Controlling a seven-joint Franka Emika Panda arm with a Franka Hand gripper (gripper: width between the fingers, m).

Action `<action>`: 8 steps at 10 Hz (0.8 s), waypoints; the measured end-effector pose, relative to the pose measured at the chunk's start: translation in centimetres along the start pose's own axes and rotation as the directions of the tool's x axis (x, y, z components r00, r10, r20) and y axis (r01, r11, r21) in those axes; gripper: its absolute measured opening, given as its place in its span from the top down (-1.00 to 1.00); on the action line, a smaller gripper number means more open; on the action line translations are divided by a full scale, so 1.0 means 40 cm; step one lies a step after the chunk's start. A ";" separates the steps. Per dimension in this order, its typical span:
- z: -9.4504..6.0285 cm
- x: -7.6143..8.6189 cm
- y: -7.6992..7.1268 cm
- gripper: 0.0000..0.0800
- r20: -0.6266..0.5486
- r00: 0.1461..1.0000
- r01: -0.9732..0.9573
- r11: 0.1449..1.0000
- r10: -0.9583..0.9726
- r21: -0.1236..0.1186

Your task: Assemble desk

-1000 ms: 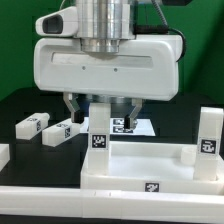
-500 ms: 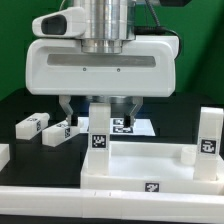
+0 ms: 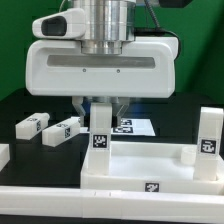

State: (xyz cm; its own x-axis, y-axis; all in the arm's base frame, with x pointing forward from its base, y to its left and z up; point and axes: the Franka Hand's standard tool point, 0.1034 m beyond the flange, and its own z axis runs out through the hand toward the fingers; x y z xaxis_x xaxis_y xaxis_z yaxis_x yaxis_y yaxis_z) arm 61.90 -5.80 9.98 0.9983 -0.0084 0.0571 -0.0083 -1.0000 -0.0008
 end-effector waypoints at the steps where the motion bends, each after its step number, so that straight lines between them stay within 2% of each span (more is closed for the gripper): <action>1: 0.000 0.000 0.000 0.28 0.000 1.000 -0.026 1.000 0.026 0.000; 2: 0.000 0.000 0.000 0.28 0.000 1.000 -0.030 1.000 0.030 0.000; 4: 0.000 0.000 0.003 0.28 0.000 0.979 -0.202 0.979 0.202 0.004; 8: -0.003 -0.007 0.047 0.27 -0.003 0.868 -0.496 0.868 0.496 -0.005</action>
Offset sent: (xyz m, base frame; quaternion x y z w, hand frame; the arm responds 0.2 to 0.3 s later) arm -0.0042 -0.0025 -0.0001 0.0135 -0.0109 0.2062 0.9784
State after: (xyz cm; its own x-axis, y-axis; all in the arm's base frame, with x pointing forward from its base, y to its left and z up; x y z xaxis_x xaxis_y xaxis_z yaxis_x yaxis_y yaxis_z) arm 61.59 -7.69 10.07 0.8626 -0.5031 0.0524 -0.5025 -0.8642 -0.0242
